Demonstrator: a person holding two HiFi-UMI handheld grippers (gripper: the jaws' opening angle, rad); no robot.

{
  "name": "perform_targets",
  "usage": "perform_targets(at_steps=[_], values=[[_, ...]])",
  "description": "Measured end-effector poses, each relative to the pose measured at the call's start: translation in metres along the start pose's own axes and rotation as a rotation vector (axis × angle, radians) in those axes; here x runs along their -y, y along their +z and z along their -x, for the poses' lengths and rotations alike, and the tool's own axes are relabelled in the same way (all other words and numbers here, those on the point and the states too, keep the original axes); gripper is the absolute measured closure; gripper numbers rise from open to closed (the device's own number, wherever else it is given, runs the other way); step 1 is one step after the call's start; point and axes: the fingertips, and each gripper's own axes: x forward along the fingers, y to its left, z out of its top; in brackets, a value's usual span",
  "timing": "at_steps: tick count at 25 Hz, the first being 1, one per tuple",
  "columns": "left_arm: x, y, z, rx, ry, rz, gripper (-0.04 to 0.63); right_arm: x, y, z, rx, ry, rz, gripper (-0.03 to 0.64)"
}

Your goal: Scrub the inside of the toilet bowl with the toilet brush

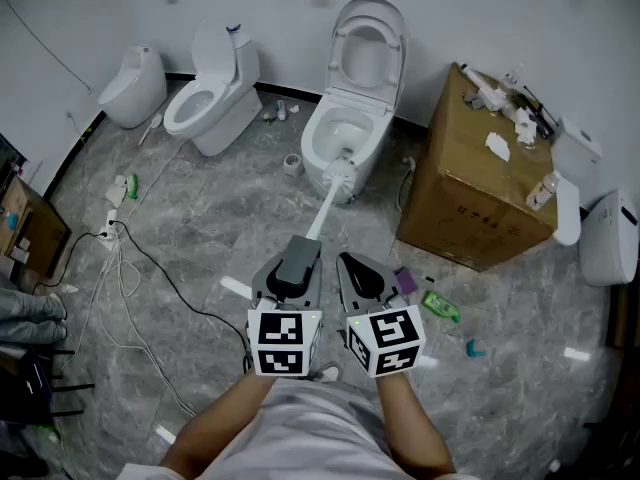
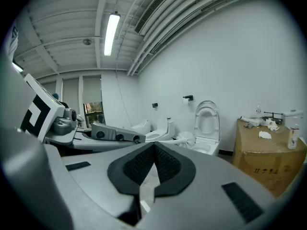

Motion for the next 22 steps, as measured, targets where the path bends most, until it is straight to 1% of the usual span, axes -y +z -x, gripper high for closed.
perform_targets(at_steps=[4, 8, 12, 17, 22], values=[[0.0, -0.001, -0.003, -0.002, 0.002, 0.008, 0.443, 0.006, -0.002, -0.001, -0.006, -0.003, -0.015, 0.615], [-0.01, -0.004, -0.008, -0.015, 0.014, 0.017, 0.443, 0.006, -0.004, -0.008, -0.017, 0.002, -0.013, 0.617], [-0.017, -0.003, -0.018, -0.018, 0.009, 0.027, 0.443, 0.009, -0.006, -0.019, -0.028, 0.002, -0.023, 0.616], [-0.029, -0.001, -0.044, -0.029, 0.001, 0.024, 0.443, 0.02, -0.006, -0.044, -0.04, -0.006, -0.025, 0.617], [-0.05, 0.006, -0.081, -0.043, -0.014, 0.037, 0.443, 0.04, 0.001, -0.083, -0.055, -0.019, -0.031, 0.617]])
